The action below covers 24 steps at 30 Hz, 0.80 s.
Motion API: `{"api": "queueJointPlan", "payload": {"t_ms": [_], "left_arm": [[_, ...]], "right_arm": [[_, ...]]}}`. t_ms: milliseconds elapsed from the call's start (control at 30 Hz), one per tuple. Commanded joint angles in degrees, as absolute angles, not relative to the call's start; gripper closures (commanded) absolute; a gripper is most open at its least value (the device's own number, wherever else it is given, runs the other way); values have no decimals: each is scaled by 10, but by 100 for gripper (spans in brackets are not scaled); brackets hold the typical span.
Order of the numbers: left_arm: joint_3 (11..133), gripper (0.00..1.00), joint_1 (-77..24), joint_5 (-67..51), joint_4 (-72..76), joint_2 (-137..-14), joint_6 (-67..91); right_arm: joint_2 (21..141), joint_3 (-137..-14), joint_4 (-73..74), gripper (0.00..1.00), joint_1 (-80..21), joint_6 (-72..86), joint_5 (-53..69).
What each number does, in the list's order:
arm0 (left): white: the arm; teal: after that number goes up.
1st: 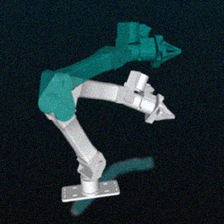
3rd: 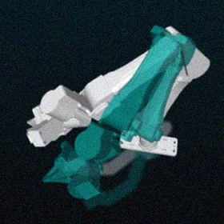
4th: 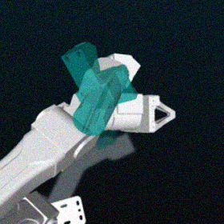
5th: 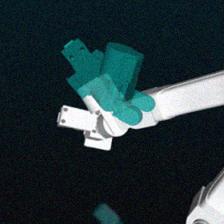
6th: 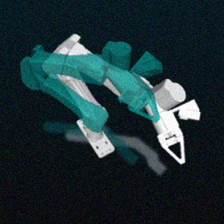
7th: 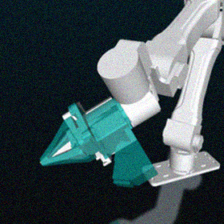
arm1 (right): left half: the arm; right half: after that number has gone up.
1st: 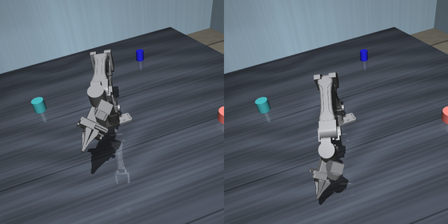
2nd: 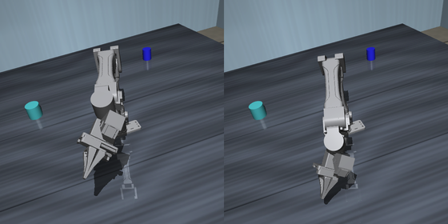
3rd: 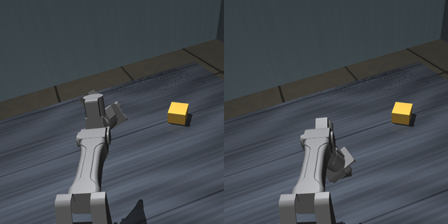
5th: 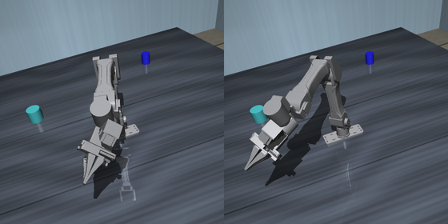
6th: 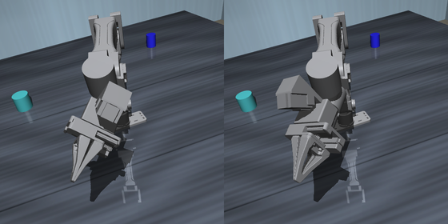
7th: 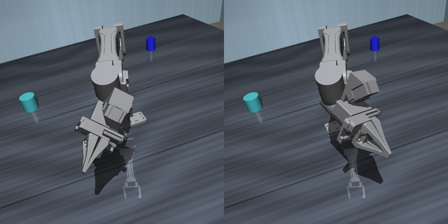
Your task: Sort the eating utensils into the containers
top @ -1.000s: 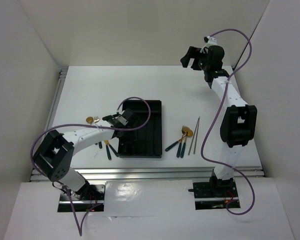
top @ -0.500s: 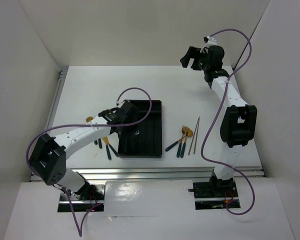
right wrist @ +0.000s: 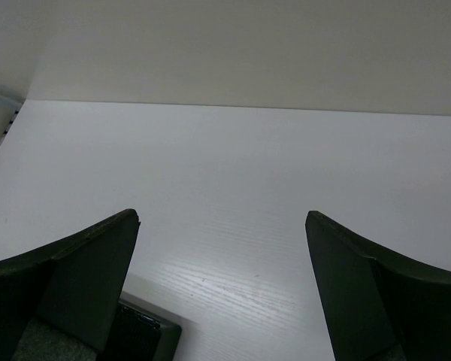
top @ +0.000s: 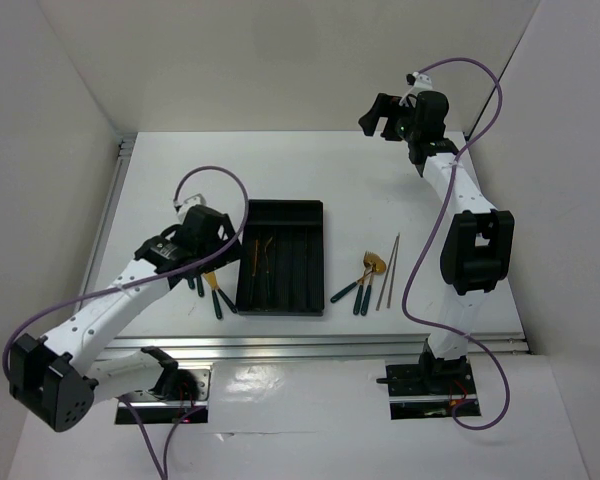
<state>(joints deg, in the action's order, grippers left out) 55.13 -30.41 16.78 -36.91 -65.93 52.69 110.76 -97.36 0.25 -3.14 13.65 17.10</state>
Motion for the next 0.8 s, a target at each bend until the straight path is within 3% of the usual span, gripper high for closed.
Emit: {"api": "queueJointPlan", "payload": {"t_ms": [0, 400, 767], "left_arm": [[526, 2, -274, 176, -370, -624, 525], [507, 0, -244, 165, -365, -642, 519], [479, 5, -215, 151, -353, -636, 519]], "right_arm": [[1083, -997, -11, 0, -28, 137, 179], [1088, -997, -11, 0, -28, 137, 179], [1088, -997, -11, 0, -28, 137, 185]]}}
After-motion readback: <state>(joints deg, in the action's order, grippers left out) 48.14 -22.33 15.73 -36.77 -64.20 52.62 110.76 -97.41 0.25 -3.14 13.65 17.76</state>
